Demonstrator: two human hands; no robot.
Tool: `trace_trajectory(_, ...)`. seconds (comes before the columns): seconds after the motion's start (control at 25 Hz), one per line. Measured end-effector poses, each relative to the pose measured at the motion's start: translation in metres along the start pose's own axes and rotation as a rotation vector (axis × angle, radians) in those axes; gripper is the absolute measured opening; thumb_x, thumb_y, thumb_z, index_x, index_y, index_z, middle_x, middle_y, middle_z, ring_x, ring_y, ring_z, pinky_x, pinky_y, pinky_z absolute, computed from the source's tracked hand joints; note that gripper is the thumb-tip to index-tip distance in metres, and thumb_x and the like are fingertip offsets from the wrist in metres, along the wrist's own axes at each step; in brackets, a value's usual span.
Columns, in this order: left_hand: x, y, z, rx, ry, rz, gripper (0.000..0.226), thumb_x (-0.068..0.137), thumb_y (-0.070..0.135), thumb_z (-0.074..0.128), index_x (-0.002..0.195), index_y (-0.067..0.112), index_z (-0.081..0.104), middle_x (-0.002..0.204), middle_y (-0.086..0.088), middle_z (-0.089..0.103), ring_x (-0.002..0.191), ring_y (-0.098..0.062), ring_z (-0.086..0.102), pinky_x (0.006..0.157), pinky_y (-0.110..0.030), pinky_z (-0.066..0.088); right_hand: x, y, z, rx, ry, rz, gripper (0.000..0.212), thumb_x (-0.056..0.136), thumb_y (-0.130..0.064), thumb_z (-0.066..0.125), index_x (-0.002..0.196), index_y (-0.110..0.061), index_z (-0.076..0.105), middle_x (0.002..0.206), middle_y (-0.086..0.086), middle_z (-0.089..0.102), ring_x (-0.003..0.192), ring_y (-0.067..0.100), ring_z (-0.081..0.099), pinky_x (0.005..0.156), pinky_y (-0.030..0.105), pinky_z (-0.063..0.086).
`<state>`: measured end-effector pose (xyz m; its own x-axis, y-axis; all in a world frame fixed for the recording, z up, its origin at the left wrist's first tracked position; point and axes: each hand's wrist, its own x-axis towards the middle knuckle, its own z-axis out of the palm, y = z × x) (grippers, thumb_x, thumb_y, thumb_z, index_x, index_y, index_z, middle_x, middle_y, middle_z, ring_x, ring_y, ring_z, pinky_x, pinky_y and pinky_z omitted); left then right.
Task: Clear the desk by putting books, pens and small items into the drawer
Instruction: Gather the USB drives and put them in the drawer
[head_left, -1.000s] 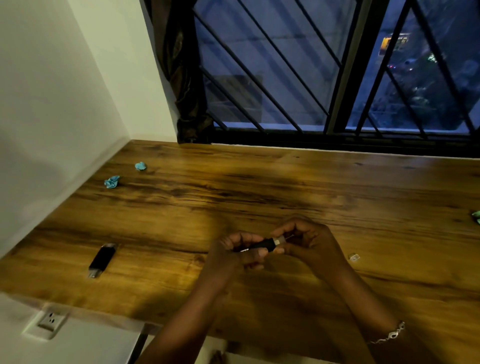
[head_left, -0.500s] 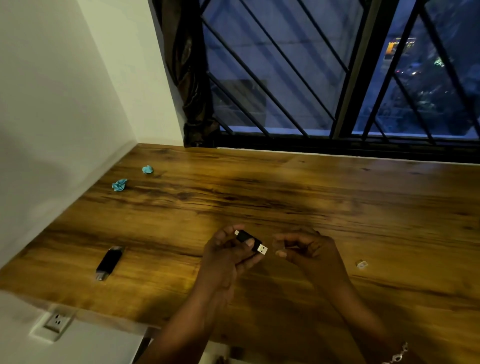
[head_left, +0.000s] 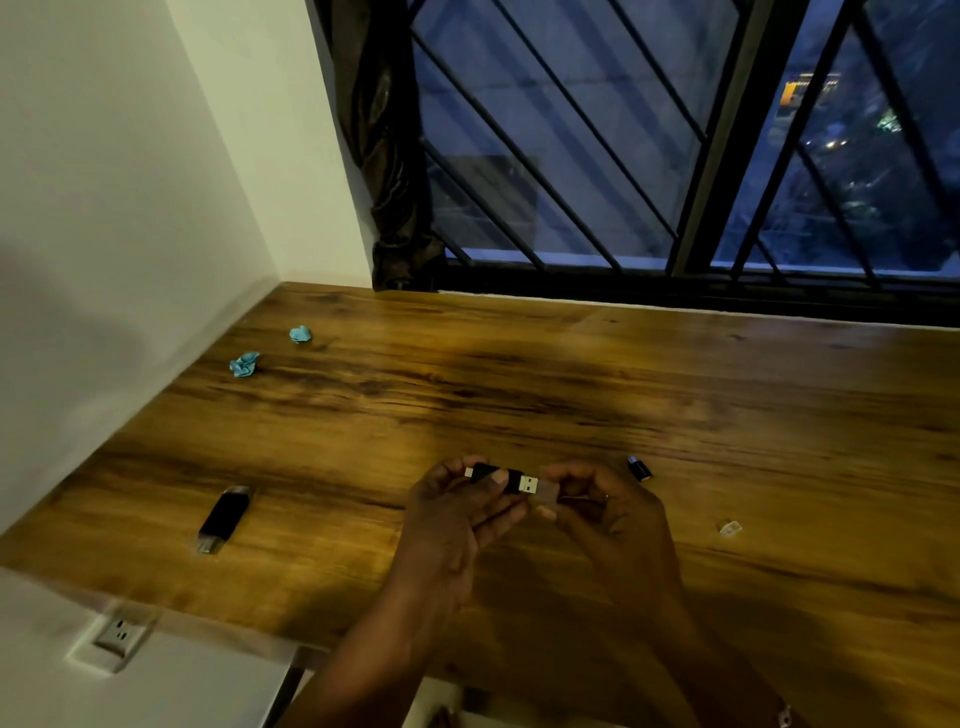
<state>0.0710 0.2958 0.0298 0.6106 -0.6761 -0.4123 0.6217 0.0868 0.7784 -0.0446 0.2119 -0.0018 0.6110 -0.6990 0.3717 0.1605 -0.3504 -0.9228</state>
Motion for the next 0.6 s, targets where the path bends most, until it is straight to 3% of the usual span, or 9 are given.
trace_trajectory(0.08, -0.0012, -0.0003, -0.0009, 0.022, -0.014, 0.023, 0.018, 0.083, -0.007, 0.057, 0.097, 0.004, 0.054, 0.081, -0.015, 0.066, 0.058, -0.019, 0.07, 0.054, -0.027, 0.058, -0.0004, 0.0001, 0.0006, -0.025, -0.001, -0.01, 0.028, 0.065, -0.037, 0.068, 0.087, -0.054, 0.063, 0.091, -0.026, 0.063, 0.084, 0.0, 0.064, 0.071, 0.013, 0.052)
trace_trajectory(0.24, -0.0019, -0.0008, -0.0009, 0.064, 0.003, 0.077, 0.019, 0.081, -0.009, 0.059, 0.096, 0.003, 0.054, 0.082, -0.015, 0.064, 0.056, -0.018, 0.069, 0.051, -0.025, 0.057, -0.001, 0.0044, 0.0018, -0.13, -0.016, -0.039, 0.042, 0.073, 0.001, 0.072, 0.089, -0.037, 0.062, 0.091, -0.028, 0.061, 0.083, -0.006, 0.062, 0.07, 0.008, 0.05)
trace_trajectory(0.44, -0.0058, -0.0013, -0.003, 0.096, 0.021, 0.07, 0.021, 0.08, -0.003, 0.064, 0.098, 0.004, 0.056, 0.083, -0.013, 0.068, 0.059, -0.018, 0.07, 0.056, -0.027, 0.058, -0.0004, 0.006, 0.0046, -0.189, -0.009, -0.086, 0.026, 0.072, -0.018, 0.069, 0.094, -0.032, 0.064, 0.091, -0.022, 0.062, 0.085, -0.006, 0.062, 0.07, 0.006, 0.048)
trace_trajectory(0.6, -0.0086, -0.004, -0.0016, 0.11, 0.044, 0.064, 0.021, 0.079, -0.001, 0.066, 0.096, 0.004, 0.055, 0.083, -0.013, 0.068, 0.057, -0.015, 0.069, 0.053, -0.022, 0.057, -0.0012, 0.0034, 0.0068, -0.171, 0.021, -0.074, 0.032, 0.072, -0.005, 0.068, 0.087, -0.033, 0.06, 0.084, -0.018, 0.062, 0.082, -0.007, 0.062, 0.069, 0.005, 0.048)
